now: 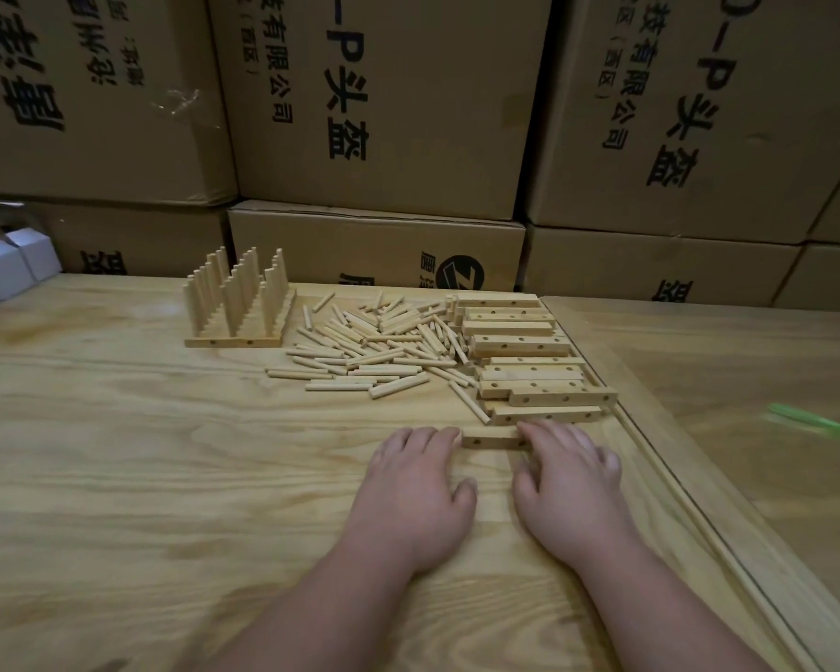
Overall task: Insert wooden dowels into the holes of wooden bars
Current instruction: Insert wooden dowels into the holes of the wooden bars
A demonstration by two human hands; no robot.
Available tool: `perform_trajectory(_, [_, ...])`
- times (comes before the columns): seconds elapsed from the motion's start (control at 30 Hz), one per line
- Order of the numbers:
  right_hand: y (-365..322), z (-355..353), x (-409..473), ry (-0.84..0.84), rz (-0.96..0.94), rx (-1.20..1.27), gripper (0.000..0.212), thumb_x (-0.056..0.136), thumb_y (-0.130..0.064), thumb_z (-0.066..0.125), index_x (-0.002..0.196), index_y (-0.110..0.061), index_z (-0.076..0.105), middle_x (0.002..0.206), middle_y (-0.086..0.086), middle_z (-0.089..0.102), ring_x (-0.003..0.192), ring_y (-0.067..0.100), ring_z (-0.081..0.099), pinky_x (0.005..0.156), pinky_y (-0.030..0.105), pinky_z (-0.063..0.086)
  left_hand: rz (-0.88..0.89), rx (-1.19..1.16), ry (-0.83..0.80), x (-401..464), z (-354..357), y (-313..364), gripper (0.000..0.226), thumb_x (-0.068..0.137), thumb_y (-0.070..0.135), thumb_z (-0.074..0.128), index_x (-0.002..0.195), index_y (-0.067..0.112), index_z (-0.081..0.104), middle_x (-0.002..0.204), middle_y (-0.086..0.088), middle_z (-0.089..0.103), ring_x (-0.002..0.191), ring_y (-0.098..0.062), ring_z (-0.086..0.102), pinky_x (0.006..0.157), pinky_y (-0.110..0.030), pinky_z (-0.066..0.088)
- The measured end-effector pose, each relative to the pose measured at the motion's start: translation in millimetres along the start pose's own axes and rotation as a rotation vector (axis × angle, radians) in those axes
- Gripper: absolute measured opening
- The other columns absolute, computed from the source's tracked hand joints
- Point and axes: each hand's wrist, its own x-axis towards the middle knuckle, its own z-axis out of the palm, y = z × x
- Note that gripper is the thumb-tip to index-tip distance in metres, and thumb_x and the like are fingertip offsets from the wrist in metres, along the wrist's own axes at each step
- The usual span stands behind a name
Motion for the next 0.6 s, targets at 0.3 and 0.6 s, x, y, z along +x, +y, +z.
perform_trajectory(0.3, [0,-7,-9,0.019,-0.185,0.449,0.019,0.091,-0.017,0.069,0.093,-0.036,0.07,0.098,-0.027,0.065,0.101,-0.003,0.06,0.091,0.027,0.043,-0.114,-0.533,0.047,-1,-14,-13,0.014,0.089,0.037,0.072,0.102,0.043,0.071,0.091,0.029,0.067,0.09,0.007,0.059,0.083,-0.012,0.043])
perform_trajectory(0.6, [-63,0,10,-0.168,-0.062,0.727,0.015,0.09,-0.029,0.073,0.104,-0.032,0.075,0.093,-0.023,0.072,0.09,-0.006,0.065,0.077,0.011,0.048,-0.387,-1.532,0.279,3,-28,-41,0.015,0.095,0.02,0.067,0.106,0.023,0.077,0.103,0.003,0.076,0.101,-0.011,0.07,0.095,-0.032,0.051])
